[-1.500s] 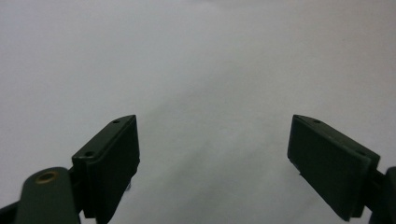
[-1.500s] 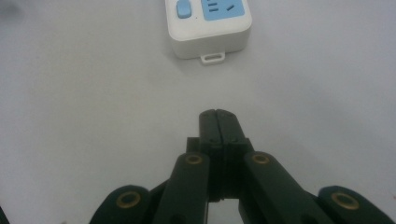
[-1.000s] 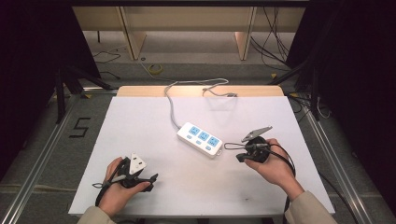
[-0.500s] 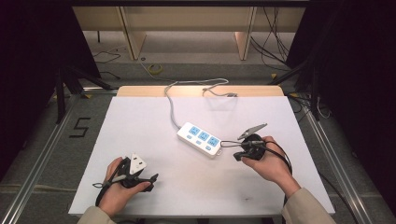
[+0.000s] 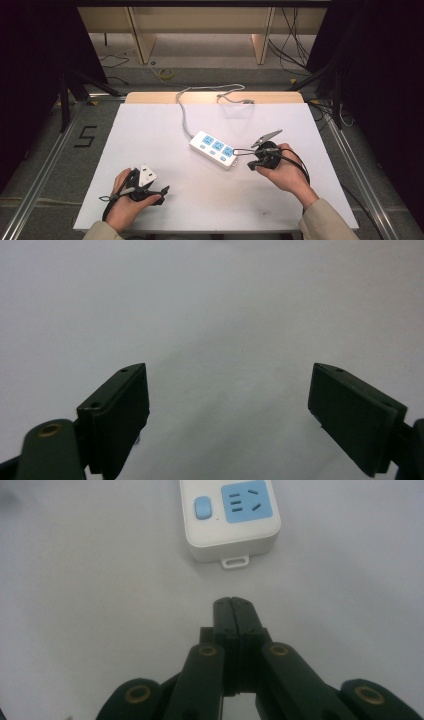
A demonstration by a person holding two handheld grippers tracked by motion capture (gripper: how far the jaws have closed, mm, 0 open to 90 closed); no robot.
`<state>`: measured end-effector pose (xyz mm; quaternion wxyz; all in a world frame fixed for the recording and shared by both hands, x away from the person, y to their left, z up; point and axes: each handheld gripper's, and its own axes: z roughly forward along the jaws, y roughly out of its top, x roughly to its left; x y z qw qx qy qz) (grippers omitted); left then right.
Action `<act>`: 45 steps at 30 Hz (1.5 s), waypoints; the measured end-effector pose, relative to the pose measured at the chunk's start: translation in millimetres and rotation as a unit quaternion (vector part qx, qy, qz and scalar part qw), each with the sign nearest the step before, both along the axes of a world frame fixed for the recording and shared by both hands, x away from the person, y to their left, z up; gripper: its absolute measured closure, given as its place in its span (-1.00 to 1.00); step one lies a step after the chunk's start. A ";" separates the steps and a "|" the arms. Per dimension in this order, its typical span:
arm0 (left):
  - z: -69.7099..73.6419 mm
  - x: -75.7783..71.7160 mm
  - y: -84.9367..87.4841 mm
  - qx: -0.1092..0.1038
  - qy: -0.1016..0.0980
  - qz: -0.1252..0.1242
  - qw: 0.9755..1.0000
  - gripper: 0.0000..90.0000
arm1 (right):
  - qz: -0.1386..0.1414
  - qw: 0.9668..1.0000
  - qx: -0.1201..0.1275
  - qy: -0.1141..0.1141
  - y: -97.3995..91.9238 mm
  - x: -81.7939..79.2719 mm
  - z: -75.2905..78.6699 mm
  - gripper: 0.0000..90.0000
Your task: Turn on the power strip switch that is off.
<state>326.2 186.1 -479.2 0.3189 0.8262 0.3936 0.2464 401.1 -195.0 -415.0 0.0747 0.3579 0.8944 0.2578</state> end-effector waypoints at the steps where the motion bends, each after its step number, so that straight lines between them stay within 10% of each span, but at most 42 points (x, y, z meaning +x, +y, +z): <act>1: 0.0 -0.1 -0.1 -0.001 0.000 0.000 1.000 -0.63 | 0.002 1.000 0.000 0.000 0.3 0.5 0.1 1.00; 45: -0.5 0.4 -1.4 -0.001 0.002 -0.003 1.000 -0.63 | 0.006 1.000 -0.018 0.003 23.7 20.5 6.3 1.00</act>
